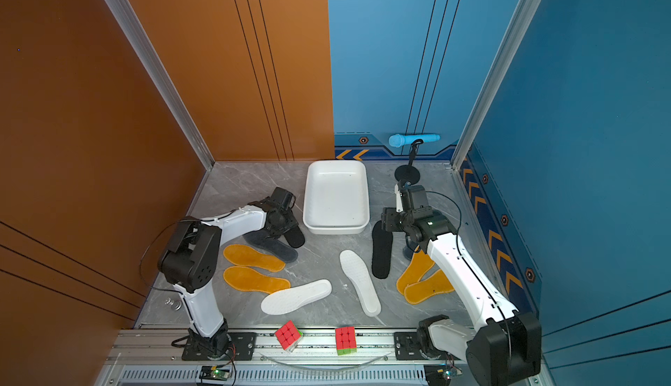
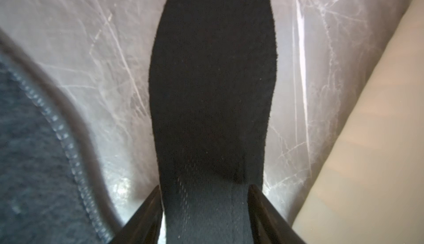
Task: Put the insoles into the storage box
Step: Pick up the insole from the center of the board.
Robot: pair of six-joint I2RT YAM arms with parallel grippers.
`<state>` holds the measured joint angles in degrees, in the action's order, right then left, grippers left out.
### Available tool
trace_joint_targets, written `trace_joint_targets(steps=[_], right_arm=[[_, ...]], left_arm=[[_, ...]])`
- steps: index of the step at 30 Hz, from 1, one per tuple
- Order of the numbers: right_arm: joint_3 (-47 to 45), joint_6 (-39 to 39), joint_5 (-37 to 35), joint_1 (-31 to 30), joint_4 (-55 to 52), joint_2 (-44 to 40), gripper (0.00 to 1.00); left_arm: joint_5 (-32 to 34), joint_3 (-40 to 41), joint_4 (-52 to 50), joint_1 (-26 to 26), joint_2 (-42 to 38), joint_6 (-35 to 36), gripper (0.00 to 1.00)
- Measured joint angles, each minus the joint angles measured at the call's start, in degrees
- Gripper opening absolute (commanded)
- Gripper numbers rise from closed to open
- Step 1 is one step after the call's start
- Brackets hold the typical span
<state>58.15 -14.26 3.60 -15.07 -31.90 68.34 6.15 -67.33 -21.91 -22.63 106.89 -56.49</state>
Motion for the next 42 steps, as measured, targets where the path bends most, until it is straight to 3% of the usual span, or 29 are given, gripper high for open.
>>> trace_joint_targets(steps=[4, 9, 19, 29, 42], right_arm=[[-0.09, 0.00, 0.57, 0.00, 0.11, 0.00, 0.66], [-0.72, -0.20, 0.81, 0.00, 0.61, 0.00, 0.64], [-1.29, -1.01, 1.44, -0.31, 1.09, -0.22, 0.62], [-1.68, -1.09, 2.25, -0.68, 1.53, -1.40, 0.61], [-1.77, -1.62, 4.02, -0.98, 2.14, -1.60, 0.60]], left_arm=[[-0.28, 0.02, 0.22, 0.00, 0.00, 0.00, 0.57], [-0.42, 0.55, 0.63, 0.00, 0.00, -0.07, 0.37], [0.20, 0.44, -0.22, -0.37, 0.39, 1.11, 0.29], [0.85, 0.35, -0.63, -0.37, 0.81, 1.66, 0.00], [-0.44, 2.95, 0.46, 1.84, -1.97, 4.90, 0.00]])
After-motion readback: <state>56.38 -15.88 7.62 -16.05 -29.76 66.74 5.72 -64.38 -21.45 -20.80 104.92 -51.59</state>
